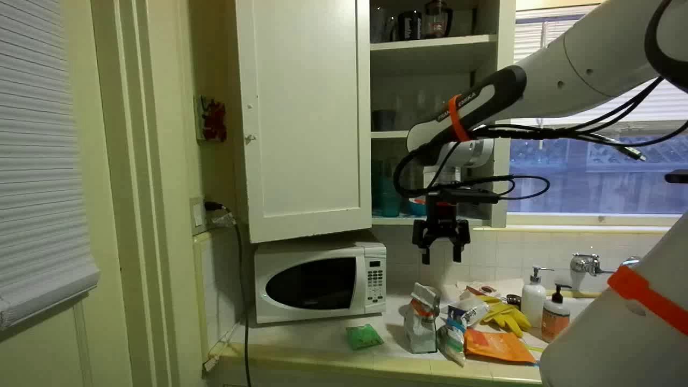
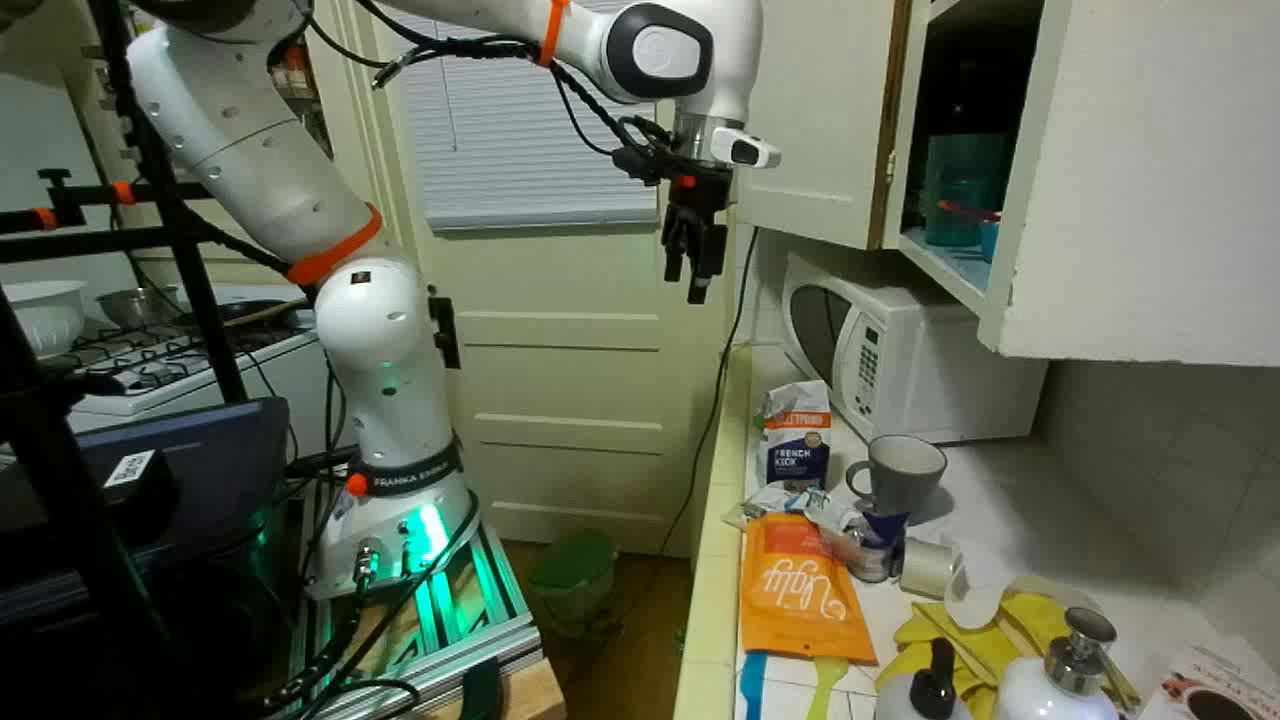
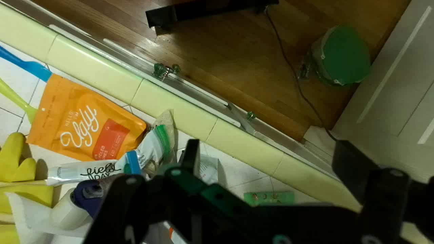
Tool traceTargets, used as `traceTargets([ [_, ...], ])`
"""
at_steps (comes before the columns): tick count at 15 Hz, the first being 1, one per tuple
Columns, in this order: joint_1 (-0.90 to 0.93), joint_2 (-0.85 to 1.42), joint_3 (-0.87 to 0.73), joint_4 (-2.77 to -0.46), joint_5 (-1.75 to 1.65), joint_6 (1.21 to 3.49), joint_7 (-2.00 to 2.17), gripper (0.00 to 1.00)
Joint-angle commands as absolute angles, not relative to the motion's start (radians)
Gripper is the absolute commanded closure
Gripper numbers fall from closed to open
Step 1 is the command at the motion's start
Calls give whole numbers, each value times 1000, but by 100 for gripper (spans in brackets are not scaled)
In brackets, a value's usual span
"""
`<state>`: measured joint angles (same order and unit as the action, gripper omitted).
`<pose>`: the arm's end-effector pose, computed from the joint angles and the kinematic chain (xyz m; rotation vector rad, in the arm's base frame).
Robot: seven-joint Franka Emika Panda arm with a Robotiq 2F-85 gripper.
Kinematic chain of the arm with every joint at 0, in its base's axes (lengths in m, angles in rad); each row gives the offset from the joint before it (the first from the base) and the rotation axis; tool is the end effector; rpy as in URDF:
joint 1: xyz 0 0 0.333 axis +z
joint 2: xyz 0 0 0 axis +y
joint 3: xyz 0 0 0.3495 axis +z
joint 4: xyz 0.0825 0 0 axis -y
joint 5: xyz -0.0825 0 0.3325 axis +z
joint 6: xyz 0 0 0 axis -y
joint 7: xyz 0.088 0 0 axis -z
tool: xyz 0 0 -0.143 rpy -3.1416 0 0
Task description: Pick up the spoon from the bowl and put it in the cup
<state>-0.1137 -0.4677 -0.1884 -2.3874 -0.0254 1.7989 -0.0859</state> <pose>0.3105 -0.1071 0.4903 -3.0414 0.2800 0.1750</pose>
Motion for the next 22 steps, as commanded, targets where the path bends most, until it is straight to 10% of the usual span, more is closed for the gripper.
traceTargets([
  [1,-125,-466,-179,-2386,-21,1797,-90,0],
  [22,-143,-492,-200,-2372,40,1863,-39,0],
])
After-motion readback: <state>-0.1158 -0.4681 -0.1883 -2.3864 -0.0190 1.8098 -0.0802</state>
